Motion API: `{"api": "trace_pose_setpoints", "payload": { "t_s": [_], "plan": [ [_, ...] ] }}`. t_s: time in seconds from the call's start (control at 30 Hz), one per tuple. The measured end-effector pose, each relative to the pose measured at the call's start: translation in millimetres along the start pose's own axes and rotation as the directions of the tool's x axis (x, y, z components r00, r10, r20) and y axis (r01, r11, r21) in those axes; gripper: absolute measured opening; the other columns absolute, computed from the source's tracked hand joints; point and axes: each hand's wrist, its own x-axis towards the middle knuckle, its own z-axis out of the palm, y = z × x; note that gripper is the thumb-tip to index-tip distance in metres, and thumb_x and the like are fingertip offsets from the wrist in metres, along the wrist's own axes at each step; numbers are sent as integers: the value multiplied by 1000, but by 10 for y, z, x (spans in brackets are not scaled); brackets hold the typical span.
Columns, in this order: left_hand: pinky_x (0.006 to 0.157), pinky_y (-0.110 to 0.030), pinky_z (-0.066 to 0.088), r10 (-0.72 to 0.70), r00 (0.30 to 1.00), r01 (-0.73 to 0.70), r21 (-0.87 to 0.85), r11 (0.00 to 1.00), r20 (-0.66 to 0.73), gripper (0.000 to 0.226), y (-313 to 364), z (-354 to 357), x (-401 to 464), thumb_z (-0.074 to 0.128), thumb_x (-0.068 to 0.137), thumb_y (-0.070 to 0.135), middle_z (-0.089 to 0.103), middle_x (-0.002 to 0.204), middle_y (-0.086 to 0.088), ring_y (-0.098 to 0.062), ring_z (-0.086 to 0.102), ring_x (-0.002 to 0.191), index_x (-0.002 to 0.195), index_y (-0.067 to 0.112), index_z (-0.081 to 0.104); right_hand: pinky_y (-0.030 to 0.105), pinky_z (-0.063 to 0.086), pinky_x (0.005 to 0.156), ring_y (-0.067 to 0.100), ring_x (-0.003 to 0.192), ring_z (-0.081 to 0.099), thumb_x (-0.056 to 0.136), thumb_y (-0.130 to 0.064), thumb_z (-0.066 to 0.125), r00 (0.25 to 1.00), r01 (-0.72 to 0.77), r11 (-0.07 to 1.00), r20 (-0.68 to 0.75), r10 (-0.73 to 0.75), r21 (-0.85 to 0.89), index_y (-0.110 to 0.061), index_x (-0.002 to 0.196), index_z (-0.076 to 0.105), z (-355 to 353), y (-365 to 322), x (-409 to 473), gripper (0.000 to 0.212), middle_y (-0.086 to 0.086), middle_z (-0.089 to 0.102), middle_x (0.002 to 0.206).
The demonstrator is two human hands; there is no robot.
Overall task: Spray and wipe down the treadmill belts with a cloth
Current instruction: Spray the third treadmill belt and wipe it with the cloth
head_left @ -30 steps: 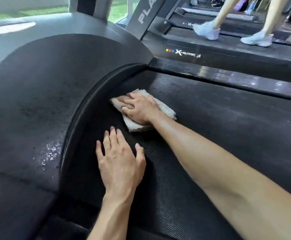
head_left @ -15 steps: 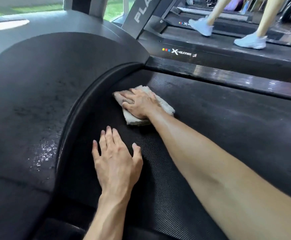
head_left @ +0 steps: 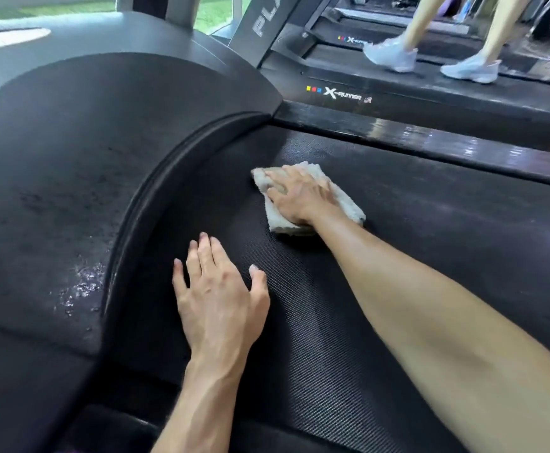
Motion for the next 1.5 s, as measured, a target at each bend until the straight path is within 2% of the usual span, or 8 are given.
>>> {"api": "trace_pose_setpoints", "payload": {
  "t_s": [0.3,0.4,0.53,0.7,0.83,1.0,1.3,1.5],
  "plan": [
    [126,-45,12,6,1000,-6,1,1000,25,79,-13,-34,16,49,95,49,28,166,-10,-22,20,155,156,2,32,49,6,127,11,156,18,91,-65,31,954,300,953,17,-301,32,-52,152,40,25,72,-498,64,-14,27,167],
    [126,-45,11,-4,1000,4,-1,1000,25,78,7,-32,-2,48,96,49,28,166,-11,-22,19,155,155,1,32,50,5,128,10,156,16,81,-67,19,985,172,984,15,-172,40,-50,155,35,35,413,-428,78,-16,24,169],
    [126,-46,10,-11,1000,11,9,1000,26,79,37,-43,-2,45,96,49,26,166,-11,-22,18,155,156,1,30,52,0,127,17,157,17,101,-52,27,999,-50,999,-8,50,4,-41,159,32,-9,177,-74,59,-8,25,169],
    [126,-44,7,-11,999,11,16,1000,31,79,24,-57,13,42,96,52,22,168,-8,-20,13,156,158,4,27,46,6,126,17,153,24,101,-50,39,985,173,985,11,-173,3,-40,153,44,1,-155,-265,53,-7,34,164],
    [126,-43,8,-12,1000,11,6,1000,26,79,25,-79,4,43,96,52,23,167,-8,-20,15,156,158,5,28,47,15,126,17,151,30,83,-66,24,948,320,945,-18,-319,74,-45,151,47,-5,350,-548,75,-9,37,164],
    [126,-46,10,-21,1000,20,15,1000,24,79,48,-68,-20,34,95,52,27,166,-11,-22,18,155,156,2,30,48,8,128,21,155,23,84,-67,23,999,-41,996,-5,42,75,-37,159,36,25,465,-138,81,-8,28,168],
    [126,-46,11,1,1000,-1,17,1000,19,79,9,-46,-16,44,96,51,27,166,-11,-23,18,155,156,2,31,49,16,126,14,152,26,82,-66,23,971,235,969,16,-237,76,-50,152,38,38,505,-495,73,-16,33,163],
    [126,-46,11,-12,1000,11,26,1000,23,79,52,-68,-19,43,96,51,25,166,-11,-23,18,155,156,2,30,50,-1,128,14,158,9,90,-63,21,992,-118,993,50,117,14,-45,161,26,-61,718,-183,73,-17,15,171]
  ]
}}
